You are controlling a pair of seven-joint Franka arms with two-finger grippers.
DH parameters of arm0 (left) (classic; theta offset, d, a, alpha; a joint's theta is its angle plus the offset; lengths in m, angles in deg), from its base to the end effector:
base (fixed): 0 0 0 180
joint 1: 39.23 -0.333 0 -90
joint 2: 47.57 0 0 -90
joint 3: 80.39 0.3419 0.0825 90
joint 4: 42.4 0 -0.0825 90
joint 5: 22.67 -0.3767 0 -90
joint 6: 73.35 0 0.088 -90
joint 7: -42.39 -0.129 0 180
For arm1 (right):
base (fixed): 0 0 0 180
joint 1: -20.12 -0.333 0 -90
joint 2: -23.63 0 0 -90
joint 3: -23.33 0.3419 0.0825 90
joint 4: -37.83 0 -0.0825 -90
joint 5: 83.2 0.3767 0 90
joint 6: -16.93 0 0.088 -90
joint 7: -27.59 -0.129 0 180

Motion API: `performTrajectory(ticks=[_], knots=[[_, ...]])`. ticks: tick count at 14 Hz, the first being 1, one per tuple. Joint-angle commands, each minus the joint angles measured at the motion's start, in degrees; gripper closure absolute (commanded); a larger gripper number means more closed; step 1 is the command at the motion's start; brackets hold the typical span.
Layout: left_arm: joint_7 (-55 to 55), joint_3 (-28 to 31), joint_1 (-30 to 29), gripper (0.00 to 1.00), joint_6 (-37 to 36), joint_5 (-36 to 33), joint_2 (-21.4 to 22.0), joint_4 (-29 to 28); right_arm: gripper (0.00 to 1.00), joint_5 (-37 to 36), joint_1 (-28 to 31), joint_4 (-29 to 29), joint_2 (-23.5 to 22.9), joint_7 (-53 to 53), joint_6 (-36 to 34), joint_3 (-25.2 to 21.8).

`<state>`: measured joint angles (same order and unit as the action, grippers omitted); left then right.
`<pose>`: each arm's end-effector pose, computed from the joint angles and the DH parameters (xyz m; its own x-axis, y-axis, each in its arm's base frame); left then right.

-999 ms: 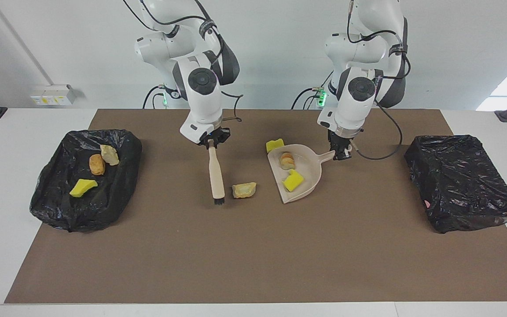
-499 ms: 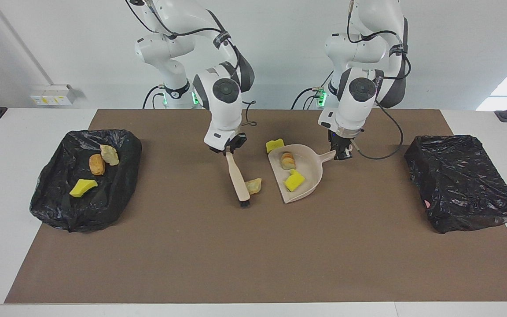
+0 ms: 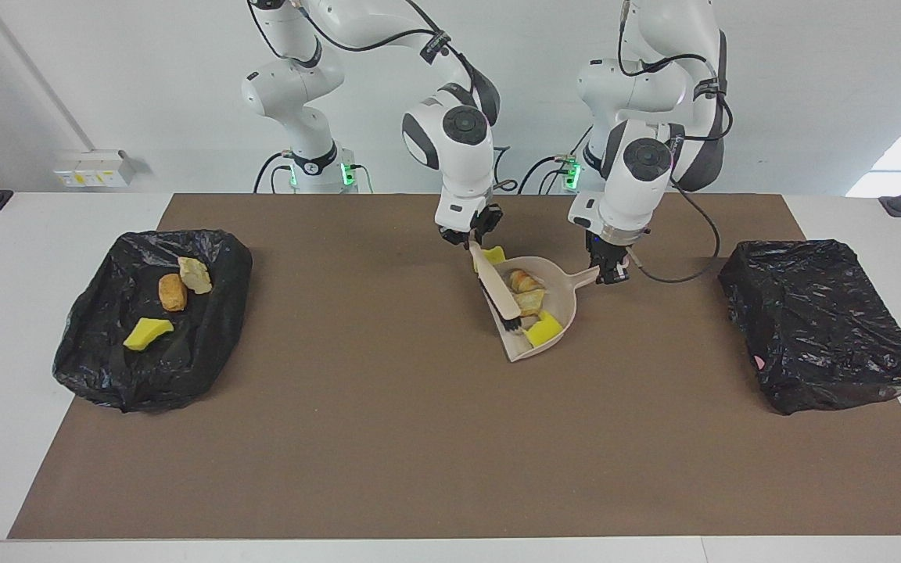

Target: Sweep and dump trash in bin

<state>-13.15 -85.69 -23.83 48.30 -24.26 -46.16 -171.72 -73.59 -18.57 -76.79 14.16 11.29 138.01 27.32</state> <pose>0.4640 -0.1735 0.3726 0.2188 -0.9723 -0.0818 -0.9714 -0.2250 0.0765 0.4179 0.3986 0.3815 0.9257 0.3650 -0.0987 0.3521 -0.9273 -0.1270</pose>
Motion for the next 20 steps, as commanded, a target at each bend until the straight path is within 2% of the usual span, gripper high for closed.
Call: performTrajectory(ticks=[1, 5, 8, 10, 13, 15, 20], knots=[[0.9, 0.1, -0.3, 1.00, 1.0, -0.8, 2.0, -2.3, 1.00, 2.3, 1.7, 0.2, 4.3, 2.7, -6.4, 0.0], [9.4, 0.2, -1.1, 1.00, 1.0, -0.7, 1.4, -1.2, 1.00, 3.0, 1.5, -3.1, 9.6, 7.4, -13.4, 0.3], [9.2, 0.2, -2.7, 1.00, 0.3, -0.6, 0.8, 1.8, 1.00, 9.1, -0.7, -9.3, 13.6, 19.1, -12.5, 0.3], [8.9, 0.2, -4.4, 1.00, 0.0, -0.3, 1.2, 3.3, 1.00, 12.6, -1.7, -11.1, 14.7, 21.1, -10.9, 0.3], [8.8, 0.3, -5.9, 1.00, -0.7, -0.2, 1.5, 4.3, 1.00, 12.8, -3.7, -14.0, 13.6, 21.1, -6.4, 0.3], [8.9, 0.3, -5.7, 1.00, -0.8, -0.2, 1.5, 4.3, 1.00, 12.7, -3.3, -14.4, 12.6, 21.1, -5.9, 0.1], [8.6, 0.3, -6.1, 1.00, -1.7, -0.2, 1.6, 4.5, 1.00, 9.4, 6.7, -14.9, 9.8, 21.7, -5.6, 0.0]])
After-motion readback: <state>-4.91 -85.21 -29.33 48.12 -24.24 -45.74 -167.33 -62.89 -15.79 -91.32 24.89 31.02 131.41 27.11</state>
